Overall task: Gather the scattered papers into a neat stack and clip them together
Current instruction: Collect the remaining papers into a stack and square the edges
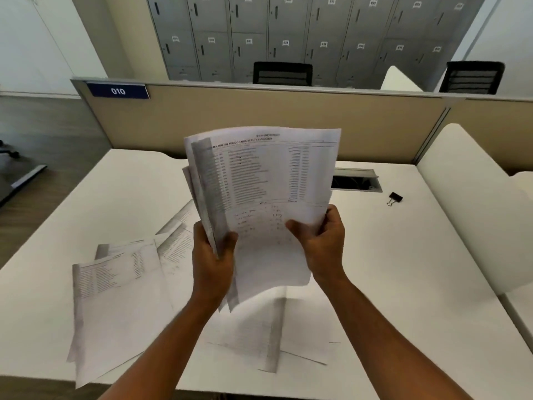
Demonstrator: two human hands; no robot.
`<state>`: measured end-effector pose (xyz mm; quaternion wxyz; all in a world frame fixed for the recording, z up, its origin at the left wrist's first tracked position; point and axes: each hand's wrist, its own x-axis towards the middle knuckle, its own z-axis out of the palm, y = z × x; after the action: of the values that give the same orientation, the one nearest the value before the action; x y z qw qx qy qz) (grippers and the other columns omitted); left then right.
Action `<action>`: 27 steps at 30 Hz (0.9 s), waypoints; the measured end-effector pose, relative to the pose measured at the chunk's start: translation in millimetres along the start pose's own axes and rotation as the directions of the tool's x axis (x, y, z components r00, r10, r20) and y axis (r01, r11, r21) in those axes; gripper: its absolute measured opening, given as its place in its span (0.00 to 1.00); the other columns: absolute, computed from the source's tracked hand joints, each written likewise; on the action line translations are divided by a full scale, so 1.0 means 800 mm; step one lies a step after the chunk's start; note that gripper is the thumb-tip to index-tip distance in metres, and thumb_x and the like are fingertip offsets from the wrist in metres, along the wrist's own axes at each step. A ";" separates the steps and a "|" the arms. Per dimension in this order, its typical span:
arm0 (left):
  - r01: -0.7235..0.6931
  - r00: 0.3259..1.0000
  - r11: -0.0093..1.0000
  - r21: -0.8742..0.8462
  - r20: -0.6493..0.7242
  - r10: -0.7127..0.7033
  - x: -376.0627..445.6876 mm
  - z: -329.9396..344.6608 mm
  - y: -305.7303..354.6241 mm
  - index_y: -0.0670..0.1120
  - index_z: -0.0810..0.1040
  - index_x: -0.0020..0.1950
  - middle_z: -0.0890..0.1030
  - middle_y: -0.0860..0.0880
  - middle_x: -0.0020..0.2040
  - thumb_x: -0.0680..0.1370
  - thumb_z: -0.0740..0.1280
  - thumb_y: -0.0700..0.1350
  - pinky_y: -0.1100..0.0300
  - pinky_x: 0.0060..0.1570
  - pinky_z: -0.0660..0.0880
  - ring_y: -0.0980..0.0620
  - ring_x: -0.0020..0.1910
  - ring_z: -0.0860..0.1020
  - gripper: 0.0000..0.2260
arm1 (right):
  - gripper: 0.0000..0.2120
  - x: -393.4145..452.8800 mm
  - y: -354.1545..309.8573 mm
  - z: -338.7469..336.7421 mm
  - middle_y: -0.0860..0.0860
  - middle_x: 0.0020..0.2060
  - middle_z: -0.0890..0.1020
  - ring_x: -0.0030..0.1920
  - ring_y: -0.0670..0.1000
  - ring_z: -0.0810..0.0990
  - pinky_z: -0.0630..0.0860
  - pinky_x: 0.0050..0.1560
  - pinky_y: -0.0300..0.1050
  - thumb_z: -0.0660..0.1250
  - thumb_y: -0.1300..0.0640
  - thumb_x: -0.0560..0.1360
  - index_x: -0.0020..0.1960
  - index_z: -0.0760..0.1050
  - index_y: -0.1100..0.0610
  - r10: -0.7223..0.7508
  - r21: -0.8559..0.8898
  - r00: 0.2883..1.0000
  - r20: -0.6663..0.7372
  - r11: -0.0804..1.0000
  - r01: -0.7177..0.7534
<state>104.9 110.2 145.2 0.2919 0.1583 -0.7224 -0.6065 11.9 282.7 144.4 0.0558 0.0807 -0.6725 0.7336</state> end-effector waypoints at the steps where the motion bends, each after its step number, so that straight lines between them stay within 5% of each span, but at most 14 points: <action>1: -0.026 1.000 1.000 -0.014 0.003 0.026 0.005 -0.003 0.004 0.62 0.66 0.61 0.76 0.66 0.56 0.75 0.70 0.49 0.61 0.51 0.80 0.62 0.57 0.77 0.19 | 0.24 0.001 -0.003 0.001 0.54 0.54 0.81 0.54 0.54 0.82 0.83 0.47 0.43 0.82 0.58 0.66 0.55 0.73 0.53 -0.024 -0.002 1.000 -0.004 1.000 0.024; 7: 0.008 0.999 0.999 0.052 0.050 -0.011 0.028 -0.031 -0.004 0.63 0.66 0.60 0.74 0.63 0.57 0.64 0.80 0.54 0.71 0.44 0.77 0.63 0.56 0.75 0.31 | 0.38 -0.017 0.022 0.006 0.50 0.60 0.79 0.58 0.48 0.80 0.83 0.51 0.44 0.82 0.55 0.63 0.68 0.68 0.53 0.034 -0.067 0.997 0.067 0.997 -0.029; 10: 0.018 0.990 0.999 0.030 0.143 -0.022 0.039 -0.036 -0.024 0.49 0.74 0.57 0.79 0.57 0.52 0.64 0.80 0.50 0.66 0.48 0.78 0.58 0.53 0.78 0.26 | 0.33 -0.028 0.036 0.018 0.49 0.57 0.81 0.57 0.49 0.82 0.83 0.51 0.45 0.82 0.55 0.64 0.66 0.72 0.52 0.065 -0.106 0.995 0.071 0.993 -0.057; 16: 0.099 0.976 0.994 -0.036 0.198 -0.090 0.057 -0.042 -0.040 0.49 0.80 0.47 0.84 0.52 0.43 0.66 0.77 0.52 0.59 0.44 0.80 0.54 0.43 0.82 0.15 | 0.25 -0.033 0.049 0.019 0.53 0.49 0.86 0.50 0.55 0.85 0.84 0.47 0.51 0.81 0.51 0.63 0.57 0.79 0.55 0.137 -0.115 0.990 -0.039 0.983 -0.141; 20: 0.064 0.982 0.995 -0.074 0.181 -0.050 0.063 -0.038 -0.034 0.50 0.79 0.41 0.82 0.49 0.40 0.70 0.76 0.50 0.56 0.38 0.78 0.50 0.38 0.80 0.09 | 0.14 -0.037 0.044 0.040 0.51 0.44 0.87 0.45 0.48 0.86 0.81 0.43 0.42 0.81 0.62 0.69 0.51 0.81 0.53 0.095 -0.151 0.993 -0.074 0.983 -0.105; 24: 0.026 0.977 0.988 -0.150 0.213 0.007 0.075 -0.041 -0.021 0.51 0.77 0.49 0.82 0.58 0.43 0.72 0.74 0.47 0.62 0.43 0.80 0.56 0.44 0.81 0.09 | 0.25 -0.032 0.026 0.039 0.54 0.53 0.83 0.52 0.47 0.83 0.80 0.48 0.36 0.81 0.67 0.67 0.61 0.76 0.60 -0.044 -0.123 0.986 -0.159 0.992 0.024; 27: 0.025 0.973 0.985 -0.172 0.231 0.016 0.076 -0.038 -0.040 0.44 0.76 0.53 0.83 0.53 0.48 0.73 0.74 0.42 0.60 0.50 0.79 0.53 0.50 0.81 0.11 | 0.30 -0.036 0.044 0.033 0.54 0.55 0.82 0.55 0.48 0.83 0.80 0.51 0.37 0.82 0.64 0.64 0.62 0.73 0.58 0.024 -0.147 0.995 -0.101 0.988 -0.039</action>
<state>72.4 44.0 131.2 0.2170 0.0622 -0.6954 -0.6822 34.9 253.7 106.5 0.0834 0.0290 -0.7228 0.6854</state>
